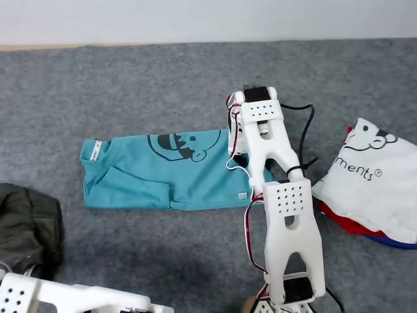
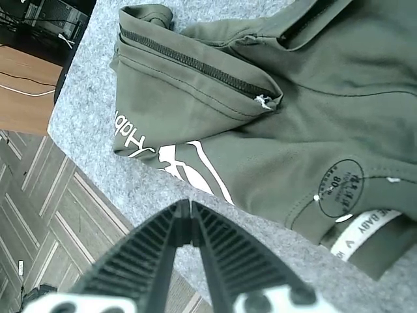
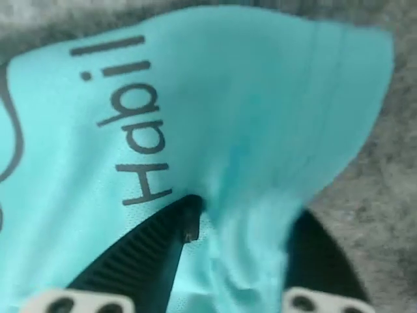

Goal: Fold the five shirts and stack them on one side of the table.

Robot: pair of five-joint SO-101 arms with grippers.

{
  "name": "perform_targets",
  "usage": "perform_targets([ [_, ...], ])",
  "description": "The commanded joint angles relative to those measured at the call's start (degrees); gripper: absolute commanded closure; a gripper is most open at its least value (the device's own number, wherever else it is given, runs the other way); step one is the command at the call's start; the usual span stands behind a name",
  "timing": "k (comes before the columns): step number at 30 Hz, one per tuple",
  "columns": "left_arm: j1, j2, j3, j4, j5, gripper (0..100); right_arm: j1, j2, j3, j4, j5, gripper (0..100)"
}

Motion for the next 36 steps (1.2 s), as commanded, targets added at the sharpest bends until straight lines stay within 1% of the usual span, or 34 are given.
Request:
perform_targets([
  [1, 0.26, -0.62, -2.24, -0.88, -0.79, 99, -1.19, -0.04, -0.26, 2.33, 7.56, 98.9],
  [3, 0.26, -0.62, -2.24, -0.88, -0.79, 99, -0.13, -0.04, -0.26, 2.33, 10.55, 99.1],
  [5, 0.26, -0.62, -2.24, -0.88, -0.79, 99, 1.98, -0.84, -0.26, 2.33, 11.60, 98.7],
  [7, 0.26, -0.62, -2.24, -0.88, -0.79, 99, 5.14, -3.03, -0.18, 2.33, 12.40, 98.8],
  [14, 0.26, -0.62, -2.24, -0.88, -0.79, 99, 16.31, -12.09, -0.18, 2.33, 22.07, 98.9],
  [18, 1.58, -0.62, -2.15, -0.70, -0.79, 99, 17.36, -14.73, 0.09, 2.42, 26.11, 98.9],
  [21, 3.25, -0.62, -2.24, 0.70, -0.70, 99, 14.29, -16.04, 0.18, 2.51, 27.34, 98.9],
  [24, 4.84, -0.62, -2.24, 2.46, -0.62, 99, 9.27, -17.71, 0.18, 2.51, 27.43, 98.9],
  [36, 5.45, -0.62, -2.24, 2.73, -0.53, 99, -14.99, -23.78, 0.09, 2.24, 26.99, 98.9],
])
